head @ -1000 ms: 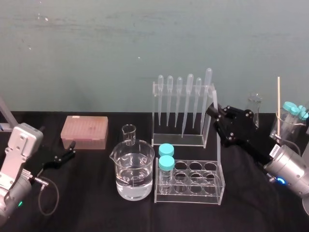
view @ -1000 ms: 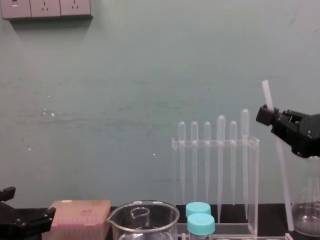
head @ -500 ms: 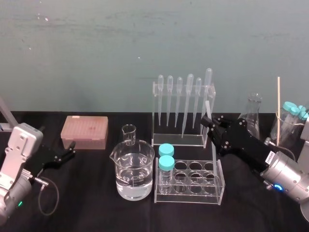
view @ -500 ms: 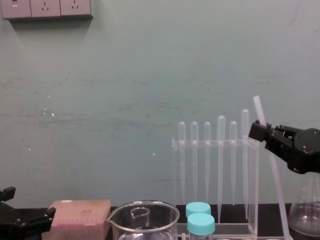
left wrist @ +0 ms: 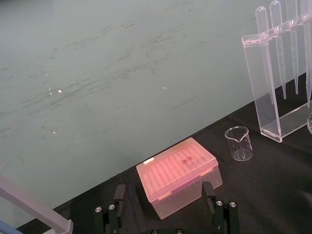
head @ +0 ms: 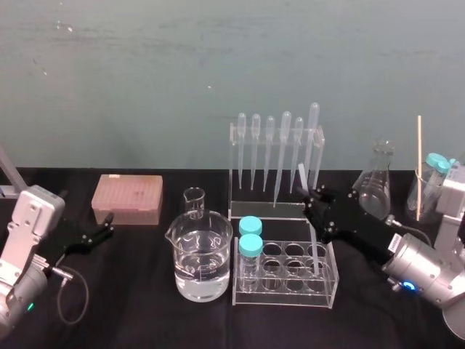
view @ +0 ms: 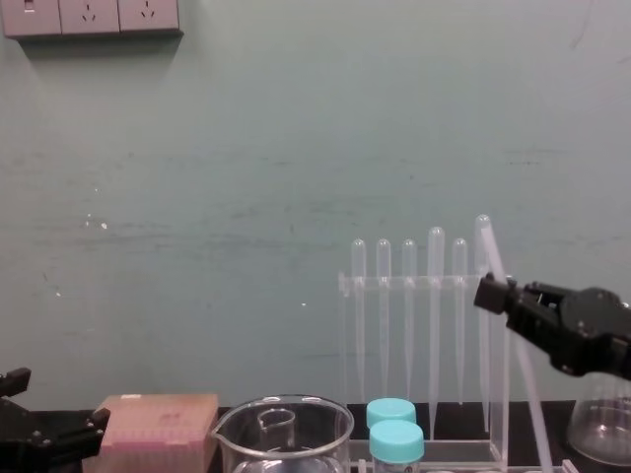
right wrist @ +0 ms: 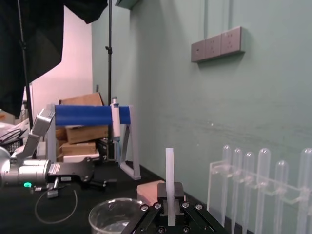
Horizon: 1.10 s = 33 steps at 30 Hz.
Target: Pick up the stirring rod with one hand, then place it down.
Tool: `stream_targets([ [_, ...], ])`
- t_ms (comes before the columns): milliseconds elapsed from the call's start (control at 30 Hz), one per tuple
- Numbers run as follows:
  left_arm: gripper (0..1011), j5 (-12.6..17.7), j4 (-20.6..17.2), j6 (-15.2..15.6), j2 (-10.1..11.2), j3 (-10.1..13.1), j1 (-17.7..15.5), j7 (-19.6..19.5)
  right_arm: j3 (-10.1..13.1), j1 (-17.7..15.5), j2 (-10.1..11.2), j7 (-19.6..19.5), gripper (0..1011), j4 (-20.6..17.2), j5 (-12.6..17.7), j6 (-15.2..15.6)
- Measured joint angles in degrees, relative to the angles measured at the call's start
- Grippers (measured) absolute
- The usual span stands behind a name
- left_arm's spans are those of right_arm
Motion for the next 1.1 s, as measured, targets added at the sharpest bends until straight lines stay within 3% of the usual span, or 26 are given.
stream_targets([
  [567, 1000, 0.0, 0.0, 0.0, 0.0, 0.0, 0.0, 0.0, -3.2, 3.1, -0.9, 3.0, 71, 7.0, -1.4, -0.1],
  [1100, 1000, 0.0, 0.0, 0.0, 0.0, 0.0, 0.0, 0.0, -3.8, 3.6, -1.0, 3.1, 71, 8.6, -2.0, 0.1],
])
